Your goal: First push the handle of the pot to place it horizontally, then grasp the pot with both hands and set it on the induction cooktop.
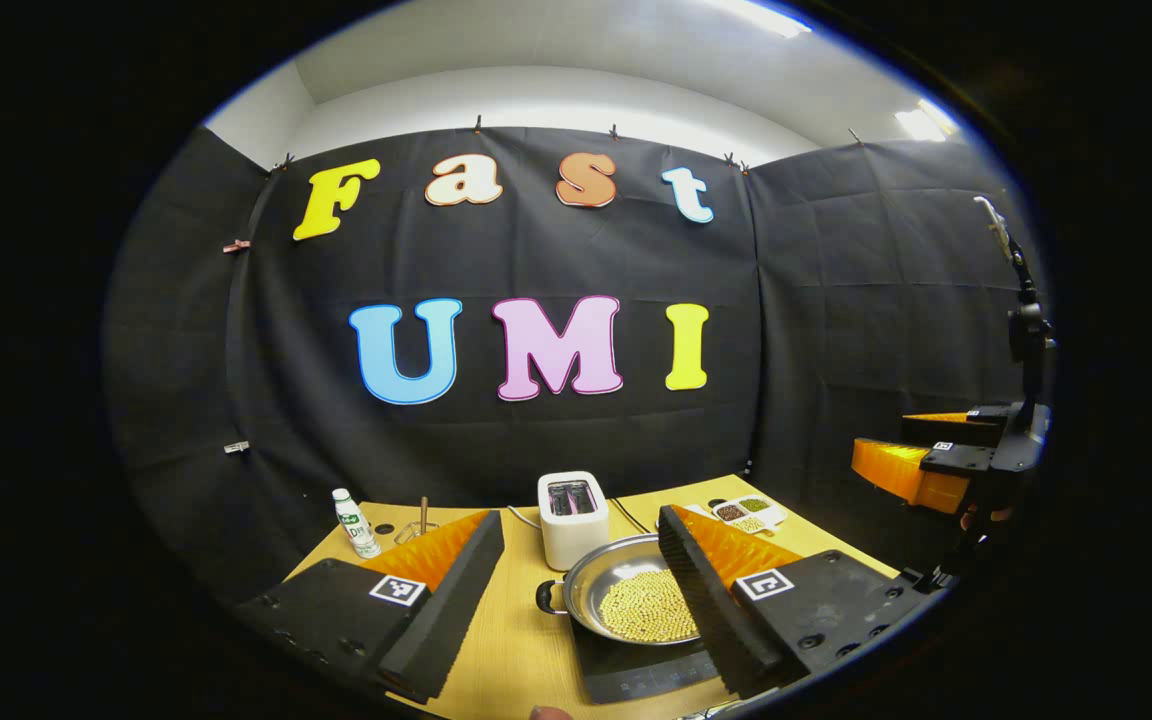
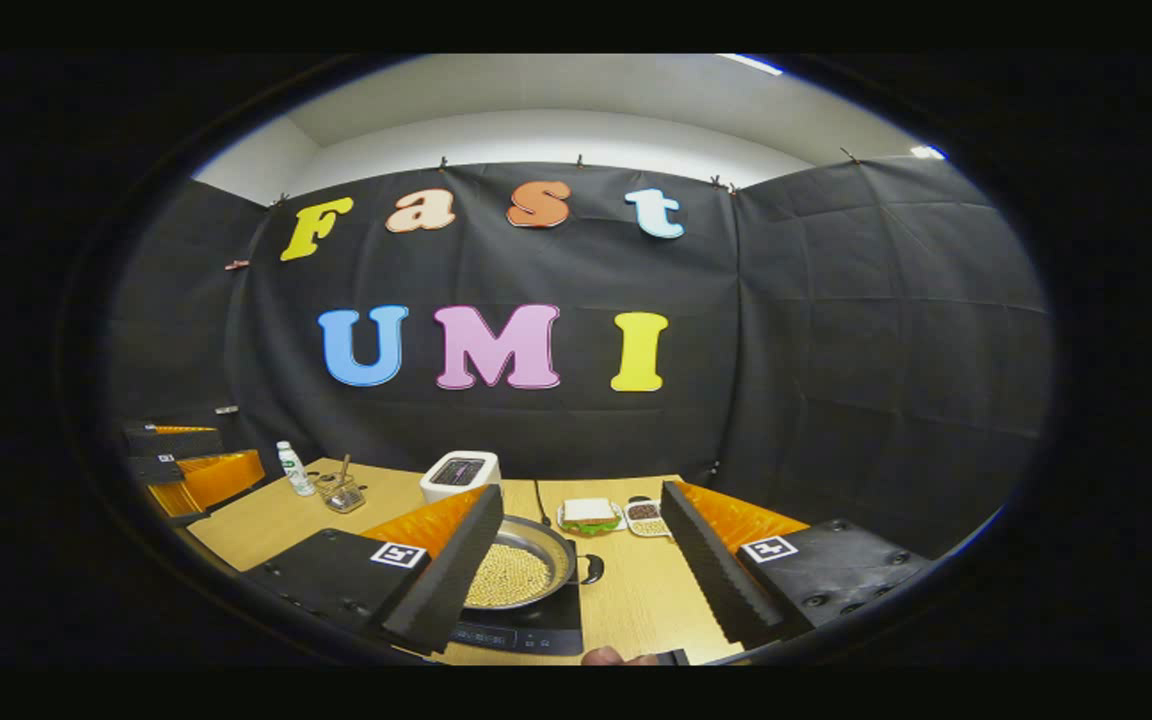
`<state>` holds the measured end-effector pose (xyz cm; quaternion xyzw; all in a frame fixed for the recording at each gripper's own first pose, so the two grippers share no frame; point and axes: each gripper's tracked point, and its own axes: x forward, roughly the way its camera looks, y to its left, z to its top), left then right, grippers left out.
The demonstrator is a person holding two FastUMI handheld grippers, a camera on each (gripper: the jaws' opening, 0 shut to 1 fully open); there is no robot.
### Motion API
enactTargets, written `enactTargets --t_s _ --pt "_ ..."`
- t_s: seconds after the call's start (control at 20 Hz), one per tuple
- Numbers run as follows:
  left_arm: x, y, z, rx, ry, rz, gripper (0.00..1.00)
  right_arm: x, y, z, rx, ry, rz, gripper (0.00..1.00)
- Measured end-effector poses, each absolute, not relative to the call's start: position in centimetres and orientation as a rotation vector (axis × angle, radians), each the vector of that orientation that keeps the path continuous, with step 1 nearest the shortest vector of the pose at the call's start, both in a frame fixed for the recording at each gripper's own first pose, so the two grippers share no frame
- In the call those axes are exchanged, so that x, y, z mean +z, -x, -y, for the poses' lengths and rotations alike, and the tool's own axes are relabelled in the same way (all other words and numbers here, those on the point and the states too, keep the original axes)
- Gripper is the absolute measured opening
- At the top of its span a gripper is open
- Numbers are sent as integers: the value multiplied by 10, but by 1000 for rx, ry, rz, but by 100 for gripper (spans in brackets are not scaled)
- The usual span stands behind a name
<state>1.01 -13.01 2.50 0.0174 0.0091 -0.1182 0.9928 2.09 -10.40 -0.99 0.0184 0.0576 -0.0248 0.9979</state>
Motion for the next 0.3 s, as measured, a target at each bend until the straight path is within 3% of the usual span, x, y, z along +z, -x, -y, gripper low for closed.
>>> enactTargets --t_s 0.3 --pt "24 -12 128 -213 -19 -20 97 -8 -21 104 -50 -47 -110 98"
